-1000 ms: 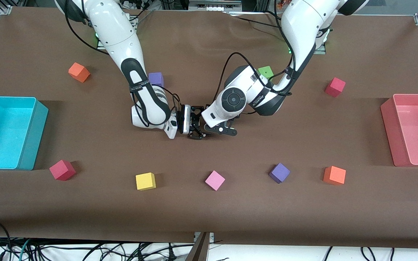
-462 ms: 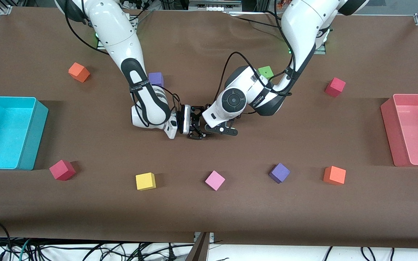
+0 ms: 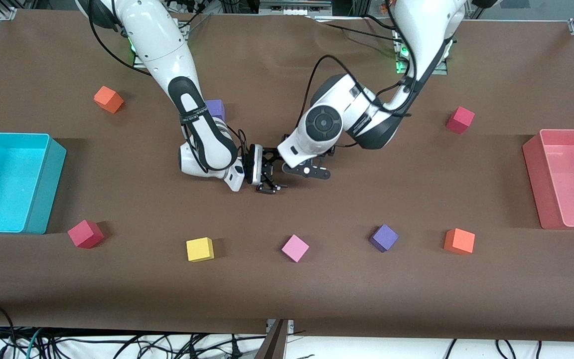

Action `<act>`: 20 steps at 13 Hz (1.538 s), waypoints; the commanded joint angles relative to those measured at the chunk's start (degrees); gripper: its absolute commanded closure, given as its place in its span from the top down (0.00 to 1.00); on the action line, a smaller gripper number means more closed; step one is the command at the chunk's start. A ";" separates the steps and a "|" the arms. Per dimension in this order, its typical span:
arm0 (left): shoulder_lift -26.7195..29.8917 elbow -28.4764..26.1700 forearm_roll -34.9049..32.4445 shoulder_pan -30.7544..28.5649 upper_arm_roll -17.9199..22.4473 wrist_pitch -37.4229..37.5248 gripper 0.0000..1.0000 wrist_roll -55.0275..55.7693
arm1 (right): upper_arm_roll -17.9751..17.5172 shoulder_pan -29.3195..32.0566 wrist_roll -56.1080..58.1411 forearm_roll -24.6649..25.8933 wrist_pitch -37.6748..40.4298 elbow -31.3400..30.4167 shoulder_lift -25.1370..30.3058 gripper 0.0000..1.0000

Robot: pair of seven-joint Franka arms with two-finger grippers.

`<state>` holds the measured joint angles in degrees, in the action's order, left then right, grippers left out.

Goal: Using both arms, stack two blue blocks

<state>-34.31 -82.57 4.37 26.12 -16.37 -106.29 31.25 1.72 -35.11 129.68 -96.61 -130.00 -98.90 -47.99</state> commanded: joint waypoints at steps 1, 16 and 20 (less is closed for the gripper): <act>7.49 -1.10 1.34 -3.59 0.37 5.64 1.00 -0.31 | 2.40 -0.13 -0.22 5.88 -2.10 0.19 0.35 1.00; 34.98 -12.48 -0.59 -27.24 5.91 17.81 1.00 -27.19 | 12.86 0.04 -55.45 53.35 6.34 11.25 11.17 1.00; 38.00 -18.05 -3.76 -25.52 10.82 14.55 1.00 -28.44 | 14.44 0.48 -74.54 61.80 6.43 17.67 11.17 1.00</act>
<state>0.46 -96.18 2.41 -1.80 -7.71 -88.56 4.01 14.91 -34.66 62.32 -37.79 -124.90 -84.01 -36.86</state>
